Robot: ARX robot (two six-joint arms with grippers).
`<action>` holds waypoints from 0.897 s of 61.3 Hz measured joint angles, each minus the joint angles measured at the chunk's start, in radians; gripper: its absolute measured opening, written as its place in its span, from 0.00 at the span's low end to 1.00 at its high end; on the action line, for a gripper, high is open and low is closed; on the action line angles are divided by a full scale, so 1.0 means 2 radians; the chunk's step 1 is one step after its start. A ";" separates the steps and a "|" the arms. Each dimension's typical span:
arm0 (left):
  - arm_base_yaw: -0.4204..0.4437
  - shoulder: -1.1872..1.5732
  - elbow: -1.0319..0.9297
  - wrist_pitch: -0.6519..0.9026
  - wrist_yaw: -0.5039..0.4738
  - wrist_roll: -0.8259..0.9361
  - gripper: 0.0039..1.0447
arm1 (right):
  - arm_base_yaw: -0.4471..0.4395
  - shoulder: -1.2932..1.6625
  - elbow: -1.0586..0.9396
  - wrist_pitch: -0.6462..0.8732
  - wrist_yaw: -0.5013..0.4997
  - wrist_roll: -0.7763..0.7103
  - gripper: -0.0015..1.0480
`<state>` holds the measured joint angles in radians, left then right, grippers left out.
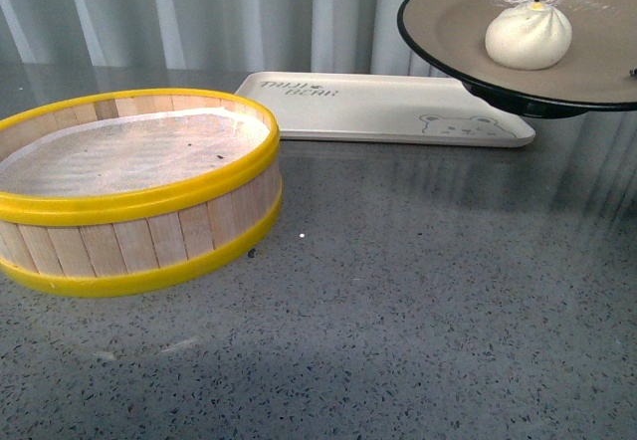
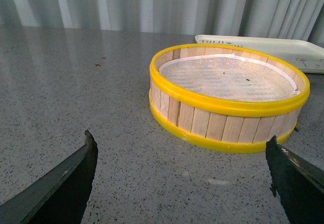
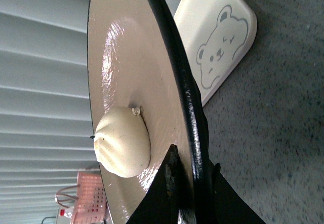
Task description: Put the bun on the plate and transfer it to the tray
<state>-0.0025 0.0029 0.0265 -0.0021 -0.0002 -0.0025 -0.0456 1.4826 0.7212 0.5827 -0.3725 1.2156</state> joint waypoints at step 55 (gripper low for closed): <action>0.000 0.000 0.000 0.000 0.000 0.000 0.94 | 0.029 0.392 0.553 -0.240 -0.015 0.056 0.03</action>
<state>-0.0025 0.0029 0.0265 -0.0021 -0.0002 -0.0025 0.0120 2.2673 1.8278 0.1024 -0.4030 1.3273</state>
